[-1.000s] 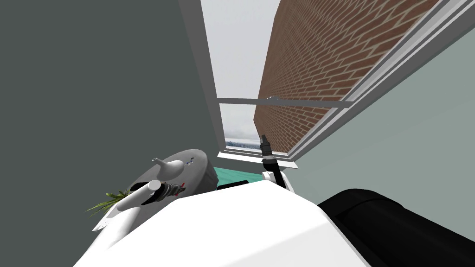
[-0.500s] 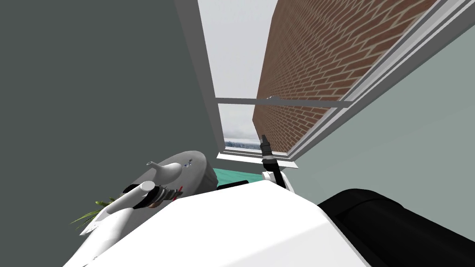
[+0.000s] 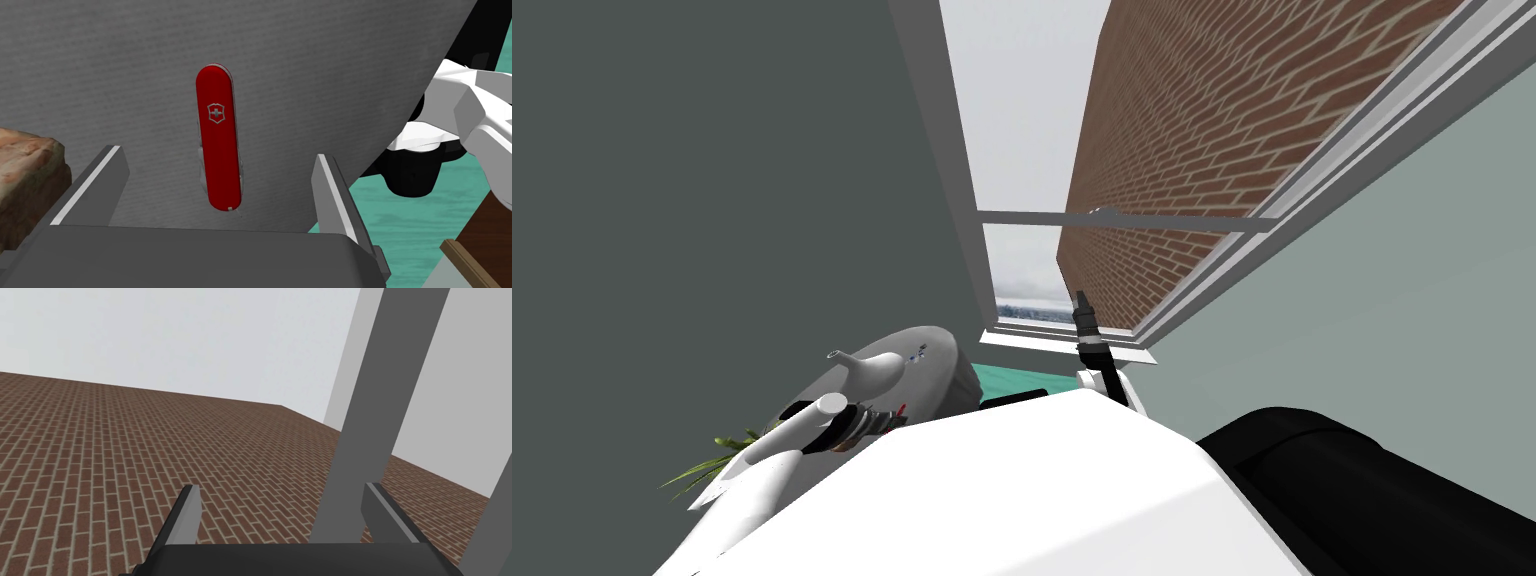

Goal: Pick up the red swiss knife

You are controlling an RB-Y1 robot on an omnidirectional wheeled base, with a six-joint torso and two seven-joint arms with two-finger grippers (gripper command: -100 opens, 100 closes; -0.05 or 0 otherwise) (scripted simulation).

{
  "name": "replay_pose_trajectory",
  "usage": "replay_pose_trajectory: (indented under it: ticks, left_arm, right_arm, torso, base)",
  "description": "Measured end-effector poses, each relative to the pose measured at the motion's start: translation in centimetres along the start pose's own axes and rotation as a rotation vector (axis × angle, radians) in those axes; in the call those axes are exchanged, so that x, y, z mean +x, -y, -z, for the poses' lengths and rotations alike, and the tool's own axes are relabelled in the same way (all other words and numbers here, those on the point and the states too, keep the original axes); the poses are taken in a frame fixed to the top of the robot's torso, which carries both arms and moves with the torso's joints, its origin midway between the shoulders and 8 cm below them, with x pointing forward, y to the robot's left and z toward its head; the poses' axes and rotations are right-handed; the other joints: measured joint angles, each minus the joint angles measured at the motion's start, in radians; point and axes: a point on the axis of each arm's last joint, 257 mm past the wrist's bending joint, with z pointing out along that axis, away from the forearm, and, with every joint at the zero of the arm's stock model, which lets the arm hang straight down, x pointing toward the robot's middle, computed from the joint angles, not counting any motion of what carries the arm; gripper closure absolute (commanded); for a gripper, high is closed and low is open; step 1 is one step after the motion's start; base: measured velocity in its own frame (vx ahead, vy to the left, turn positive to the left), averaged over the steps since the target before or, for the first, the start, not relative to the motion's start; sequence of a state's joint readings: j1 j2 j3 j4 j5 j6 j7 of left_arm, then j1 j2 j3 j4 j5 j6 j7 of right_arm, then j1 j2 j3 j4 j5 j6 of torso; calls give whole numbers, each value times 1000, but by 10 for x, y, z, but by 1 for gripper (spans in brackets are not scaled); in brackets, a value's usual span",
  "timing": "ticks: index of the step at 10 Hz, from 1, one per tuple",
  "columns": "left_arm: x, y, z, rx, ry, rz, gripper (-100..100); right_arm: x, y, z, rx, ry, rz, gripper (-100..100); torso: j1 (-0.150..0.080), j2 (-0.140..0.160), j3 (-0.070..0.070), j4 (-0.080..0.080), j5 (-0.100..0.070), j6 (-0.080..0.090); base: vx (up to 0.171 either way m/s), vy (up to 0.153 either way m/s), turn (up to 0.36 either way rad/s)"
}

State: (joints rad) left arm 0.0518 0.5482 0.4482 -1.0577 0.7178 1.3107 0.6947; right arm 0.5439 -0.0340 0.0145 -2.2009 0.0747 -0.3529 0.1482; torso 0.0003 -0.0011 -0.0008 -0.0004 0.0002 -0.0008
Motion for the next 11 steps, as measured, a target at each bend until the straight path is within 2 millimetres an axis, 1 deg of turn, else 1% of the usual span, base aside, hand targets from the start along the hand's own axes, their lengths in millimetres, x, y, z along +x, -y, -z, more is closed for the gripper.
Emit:
replay_pose_trajectory:
  ticks: [1, 2, 6, 7, 8, 10, 11]
  left_arm:
    - [-2, -4, -7, 0, 0, -2, -100]
    - [-2, -4, -7, 1, -1, -2, 100]
    - [-1, -4, -7, 1, -2, -2, 100]
    - [-1, -4, -7, 1, -2, -3, 0]
    - [-1, -4, -7, 1, -2, -3, 100]
    - [2, 3, 6, 4, -3, -1, 100]
    - [2, 4, 7, 4, -2, 0, 0]
  right_arm:
    - [0, 0, 0, 0, 0, 0, 0]
    - [0, 0, 0, 0, 0, 0, 0]
    - [0, 0, 0, 0, 0, 0, 0]
    - [0, 0, 0, 0, 0, 0, 0]
    - [0, 0, 0, 0, 0, 0, 0]
    - [0, 0, 0, 0, 0, 0, 0]
    - [0, 0, 0, 0, 0, 0, 0]
  torso:
    - [0, 0, 0, 0, 0, 0]
    - [0, 0, 0, 0, 0, 0]
    - [2, 0, 0, 0, 2, 0]
    - [3, 0, 0, 0, 2, 0]
    - [3, 0, 0, 0, 2, 0]
    - [1, 2, 1, 0, 1, 0]
    - [2, 1, 0, 0, 2, 0]
  base:
    - [14, 10, 1]
    - [0, 0, 0]
    - [0, 0, 0]
    - [0, 0, 0]
    - [-23, -16, -18]
    - [-18, -13, -9]
    - [0, 0, 0]
